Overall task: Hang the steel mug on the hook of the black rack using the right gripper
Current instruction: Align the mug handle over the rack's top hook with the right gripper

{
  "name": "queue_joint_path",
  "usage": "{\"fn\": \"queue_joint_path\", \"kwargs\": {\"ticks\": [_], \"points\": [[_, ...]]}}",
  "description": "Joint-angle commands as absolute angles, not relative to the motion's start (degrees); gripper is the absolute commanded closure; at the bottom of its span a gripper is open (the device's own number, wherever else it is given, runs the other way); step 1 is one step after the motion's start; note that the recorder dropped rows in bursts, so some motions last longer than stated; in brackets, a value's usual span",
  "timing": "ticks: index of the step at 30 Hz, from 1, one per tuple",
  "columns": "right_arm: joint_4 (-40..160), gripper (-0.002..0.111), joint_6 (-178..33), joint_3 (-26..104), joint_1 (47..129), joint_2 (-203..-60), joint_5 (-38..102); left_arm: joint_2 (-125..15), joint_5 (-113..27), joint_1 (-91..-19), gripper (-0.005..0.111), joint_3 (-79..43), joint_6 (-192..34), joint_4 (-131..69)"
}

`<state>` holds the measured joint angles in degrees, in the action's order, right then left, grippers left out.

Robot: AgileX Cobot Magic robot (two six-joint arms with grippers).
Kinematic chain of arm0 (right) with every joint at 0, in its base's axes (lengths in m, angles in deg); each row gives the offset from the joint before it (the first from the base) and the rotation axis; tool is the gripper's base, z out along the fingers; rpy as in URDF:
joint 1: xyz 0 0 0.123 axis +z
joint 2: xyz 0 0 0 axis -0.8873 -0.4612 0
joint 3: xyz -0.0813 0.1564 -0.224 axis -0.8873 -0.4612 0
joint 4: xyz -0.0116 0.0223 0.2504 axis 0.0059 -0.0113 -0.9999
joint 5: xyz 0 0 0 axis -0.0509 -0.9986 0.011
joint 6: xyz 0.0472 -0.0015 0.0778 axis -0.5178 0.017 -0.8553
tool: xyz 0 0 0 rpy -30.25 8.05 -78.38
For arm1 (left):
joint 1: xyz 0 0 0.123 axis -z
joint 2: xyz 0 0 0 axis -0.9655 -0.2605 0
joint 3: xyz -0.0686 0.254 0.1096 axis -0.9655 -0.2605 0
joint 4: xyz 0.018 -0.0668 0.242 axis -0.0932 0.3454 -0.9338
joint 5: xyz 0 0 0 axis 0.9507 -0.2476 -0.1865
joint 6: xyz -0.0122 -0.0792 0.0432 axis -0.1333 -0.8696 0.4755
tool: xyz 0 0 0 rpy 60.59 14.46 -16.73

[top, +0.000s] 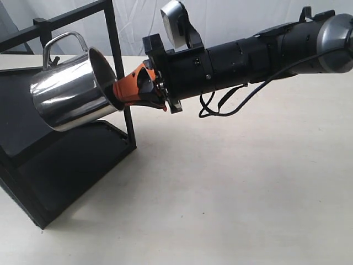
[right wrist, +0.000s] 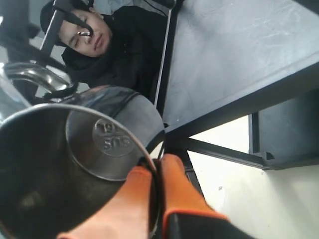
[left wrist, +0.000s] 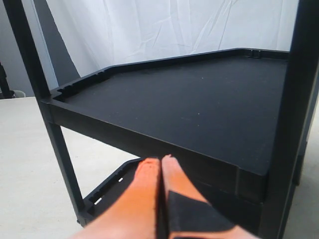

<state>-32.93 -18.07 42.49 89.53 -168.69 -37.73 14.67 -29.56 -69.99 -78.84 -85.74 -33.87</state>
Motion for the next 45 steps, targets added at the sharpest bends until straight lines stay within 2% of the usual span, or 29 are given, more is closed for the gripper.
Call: {"fn": "queue_joint_path", "kwargs": {"ticks": [1,30,32,35,37,45], "points": [[-36.5,0.109,-16.3,42.8,89.6,-171.2,-38.4,14.8,-29.6,-69.7,0.105,-78.9,-85.7,-34.0],[-33.8,0.109,-16.1,42.8,89.6,-174.1,-38.4,14.8,-29.6,-69.7,0.105,-78.9,-85.7,-33.9],[-33.8,0.101,-16.1,42.8,89.6,-174.1,-38.4,14.8,-29.6,-69.7,0.105,-78.9,-85.7,-33.9],[-33.6,0.079,-16.1,42.8,89.6,-174.1,-38.4,14.8,-29.6,-69.7,0.105,-78.9,-85.7,-33.9],[-33.2,0.072,-16.1,42.8,89.6,-174.1,-38.4,14.8,-29.6,-69.7,0.105,-78.9,-85.7,-33.9],[-33.2,0.071,-16.4,42.8,89.0,-174.0,-38.4,14.8,-29.6,-69.7,0.105,-78.9,-85.7,-33.9]]}}
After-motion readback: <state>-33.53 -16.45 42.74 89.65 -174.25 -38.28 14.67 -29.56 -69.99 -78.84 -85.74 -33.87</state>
